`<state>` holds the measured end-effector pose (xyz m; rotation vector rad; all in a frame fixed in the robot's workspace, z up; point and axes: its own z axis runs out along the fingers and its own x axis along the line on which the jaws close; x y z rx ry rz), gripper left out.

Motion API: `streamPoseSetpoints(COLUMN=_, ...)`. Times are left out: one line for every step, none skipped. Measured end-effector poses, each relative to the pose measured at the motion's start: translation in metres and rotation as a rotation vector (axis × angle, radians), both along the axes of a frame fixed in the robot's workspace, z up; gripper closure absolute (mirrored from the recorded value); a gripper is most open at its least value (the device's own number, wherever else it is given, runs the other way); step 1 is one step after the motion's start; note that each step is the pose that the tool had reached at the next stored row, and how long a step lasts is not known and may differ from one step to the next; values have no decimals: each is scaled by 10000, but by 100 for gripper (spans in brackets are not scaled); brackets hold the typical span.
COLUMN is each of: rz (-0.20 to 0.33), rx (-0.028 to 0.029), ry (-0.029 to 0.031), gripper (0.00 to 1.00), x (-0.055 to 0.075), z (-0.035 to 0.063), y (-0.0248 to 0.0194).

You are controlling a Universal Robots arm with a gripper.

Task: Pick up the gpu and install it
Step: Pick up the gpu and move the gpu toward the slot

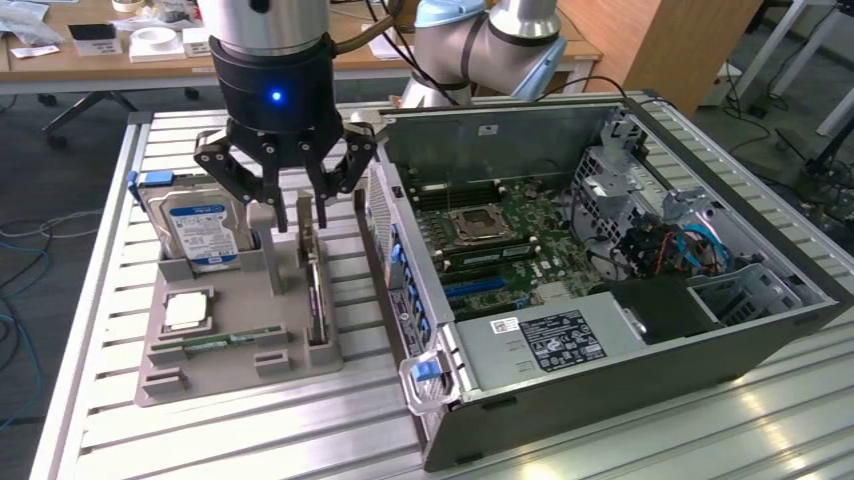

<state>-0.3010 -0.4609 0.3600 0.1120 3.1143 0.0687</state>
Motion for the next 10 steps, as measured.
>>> streamPoseSetpoints(rz=0, rx=1, ry=-2, gripper=58, x=0, z=-1, y=0)
streamPoseSetpoints(rz=0, rx=2, ry=-1, gripper=58, x=0, z=-1, y=0)
streamPoseSetpoints(rz=0, rx=1, ry=-2, gripper=58, x=0, z=-1, y=0)
streamPoseSetpoints(rz=1, rx=2, ry=-2, gripper=58, x=0, z=-3, y=0)
streamPoseSetpoints(rz=0, rx=3, ry=-4, gripper=58, x=0, z=-8, y=0)
streamPoseSetpoints(rz=1, rx=4, ry=-4, gripper=58, x=0, z=-12, y=0)
streamPoseSetpoints(rz=0, rx=2, ry=-2, gripper=58, x=0, z=-15, y=0)
streamPoseSetpoints(rz=1, rx=2, ry=-2, gripper=58, x=0, z=-18, y=0)
streamPoseSetpoints(rz=0, rx=1, ry=-1, gripper=58, x=0, z=-18, y=0)
streamPoseSetpoints(rz=0, rx=1, ry=0, gripper=58, x=0, z=-17, y=0)
